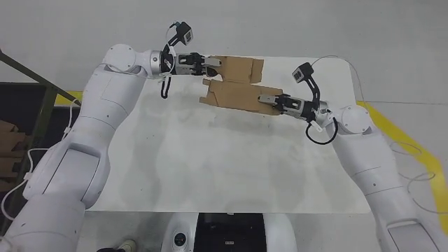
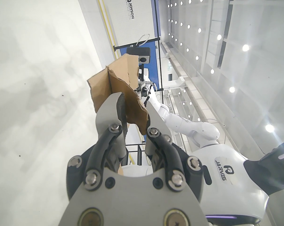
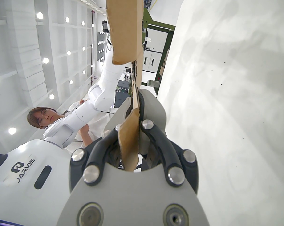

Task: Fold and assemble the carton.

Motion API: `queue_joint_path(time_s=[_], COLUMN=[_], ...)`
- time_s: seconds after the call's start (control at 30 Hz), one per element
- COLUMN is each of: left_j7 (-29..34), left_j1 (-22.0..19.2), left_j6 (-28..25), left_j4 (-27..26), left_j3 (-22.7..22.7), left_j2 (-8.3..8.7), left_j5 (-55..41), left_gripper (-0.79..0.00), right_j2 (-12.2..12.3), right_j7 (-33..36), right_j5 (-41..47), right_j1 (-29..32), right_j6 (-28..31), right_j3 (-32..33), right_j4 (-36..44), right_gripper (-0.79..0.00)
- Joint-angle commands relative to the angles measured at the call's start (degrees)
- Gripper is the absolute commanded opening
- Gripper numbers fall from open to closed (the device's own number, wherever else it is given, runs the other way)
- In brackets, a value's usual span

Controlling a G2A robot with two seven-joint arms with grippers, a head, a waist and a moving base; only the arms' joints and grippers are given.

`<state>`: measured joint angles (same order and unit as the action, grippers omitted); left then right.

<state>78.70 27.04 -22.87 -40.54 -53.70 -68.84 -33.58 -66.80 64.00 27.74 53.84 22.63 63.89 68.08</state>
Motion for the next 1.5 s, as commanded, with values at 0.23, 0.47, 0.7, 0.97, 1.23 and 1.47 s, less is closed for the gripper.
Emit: queue_joint_path(time_s=[0.23, 0.47, 0.7, 0.97, 1.23, 1.47], left_j7=[-1.77, -2.76, -3.16, -3.12, -1.27, 1.27], left_j1=[-0.66, -0.99, -1.44, -1.5, -1.26, -0.89], left_j6=[0.55, 0.73, 0.65, 0.63, 0.63, 1.21], left_j4=[1.31, 1.86, 1.97, 2.12, 2.13, 1.58], left_j3=[0.45, 0.57, 0.48, 0.47, -0.54, -1.77], left_j2=[-0.52, -0.79, -1.08, -1.42, -1.51, -1.31], left_j5=[1.67, 2.87, 3.3, 3.47, 1.4, -0.5], left_gripper=[-0.699, -0.665, -0.708, -0.785, -0.785, -0.785], right_j2=[0.06, 0.03, -0.05, -0.09, 0.08, 0.37], right_j7=[-0.48, -0.31, 0.11, -0.32, -2.31, -4.37], right_j5=[0.18, 0.37, 0.25, 0.02, -0.93, -2.23], right_j1=[-0.23, -0.68, -1.02, -1.04, -1.11, -2.04], right_j6=[-0.09, 0.1, 0.16, 0.37, 0.01, 1.02], right_j3=[0.54, 0.64, 0.34, 0.33, 1.23, 2.86], right_j4=[-0.58, -1.07, -1.28, -1.45, -2.35, -4.29], right_gripper=[-0.785, -0.785, -0.785, -0.785, -0.225, -0.382])
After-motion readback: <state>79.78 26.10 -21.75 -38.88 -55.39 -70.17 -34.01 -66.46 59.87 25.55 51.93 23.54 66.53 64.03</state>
